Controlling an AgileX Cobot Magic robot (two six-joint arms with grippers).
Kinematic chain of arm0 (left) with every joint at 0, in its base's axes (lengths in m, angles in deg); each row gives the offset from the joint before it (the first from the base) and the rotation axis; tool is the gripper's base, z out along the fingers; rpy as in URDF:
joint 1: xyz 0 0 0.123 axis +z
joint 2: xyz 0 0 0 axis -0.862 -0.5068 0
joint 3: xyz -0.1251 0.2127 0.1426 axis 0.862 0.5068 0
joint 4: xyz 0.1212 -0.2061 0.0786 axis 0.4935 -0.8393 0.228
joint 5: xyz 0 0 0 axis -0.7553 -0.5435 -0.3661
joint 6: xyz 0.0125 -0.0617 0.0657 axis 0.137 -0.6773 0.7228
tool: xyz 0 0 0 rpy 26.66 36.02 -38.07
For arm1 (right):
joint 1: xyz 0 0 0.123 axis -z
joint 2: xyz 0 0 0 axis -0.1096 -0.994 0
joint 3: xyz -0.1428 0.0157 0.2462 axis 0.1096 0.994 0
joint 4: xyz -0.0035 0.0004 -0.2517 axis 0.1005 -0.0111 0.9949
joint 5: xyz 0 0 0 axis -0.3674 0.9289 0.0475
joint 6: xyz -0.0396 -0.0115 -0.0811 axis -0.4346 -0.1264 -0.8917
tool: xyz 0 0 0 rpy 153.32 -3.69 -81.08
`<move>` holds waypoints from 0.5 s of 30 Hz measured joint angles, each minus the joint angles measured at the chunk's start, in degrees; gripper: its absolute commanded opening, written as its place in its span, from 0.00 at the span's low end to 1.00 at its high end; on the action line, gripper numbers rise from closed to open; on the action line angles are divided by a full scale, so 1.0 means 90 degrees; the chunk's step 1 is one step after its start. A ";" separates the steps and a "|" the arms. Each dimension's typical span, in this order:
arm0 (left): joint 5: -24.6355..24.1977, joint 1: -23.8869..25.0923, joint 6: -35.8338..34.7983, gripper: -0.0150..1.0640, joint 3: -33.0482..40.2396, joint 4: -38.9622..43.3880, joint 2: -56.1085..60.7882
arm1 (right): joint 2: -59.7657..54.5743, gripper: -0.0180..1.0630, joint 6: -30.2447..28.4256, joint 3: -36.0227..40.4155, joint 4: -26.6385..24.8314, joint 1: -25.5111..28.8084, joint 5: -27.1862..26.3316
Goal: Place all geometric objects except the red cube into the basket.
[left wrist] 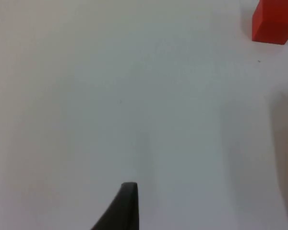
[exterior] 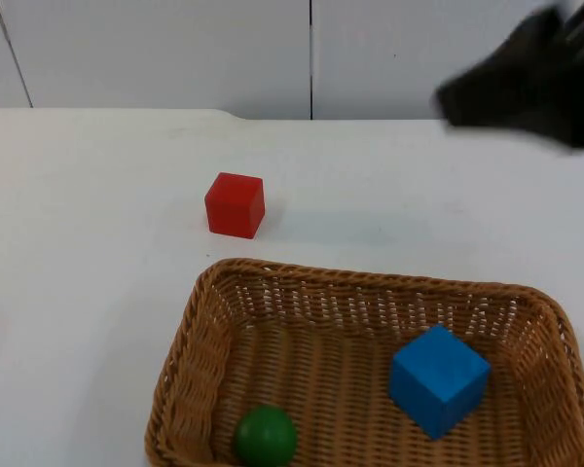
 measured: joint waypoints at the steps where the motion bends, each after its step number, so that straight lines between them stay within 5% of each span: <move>1: 0.0000 0.0000 0.0000 0.99 0.0000 0.0000 0.0000 | 0.0372 0.78 -0.0082 0.0000 0.0000 0.0000 0.0127; 9: -0.0211 0.0000 0.0071 0.99 -0.0070 -0.0120 0.0059 | 0.2031 0.78 -0.0265 0.0000 0.0000 0.0000 0.1457; 15: -0.0484 0.0000 0.1041 0.99 -0.0204 -0.1025 0.0910 | 0.3249 0.78 -0.0280 0.0000 0.0000 0.0000 0.2294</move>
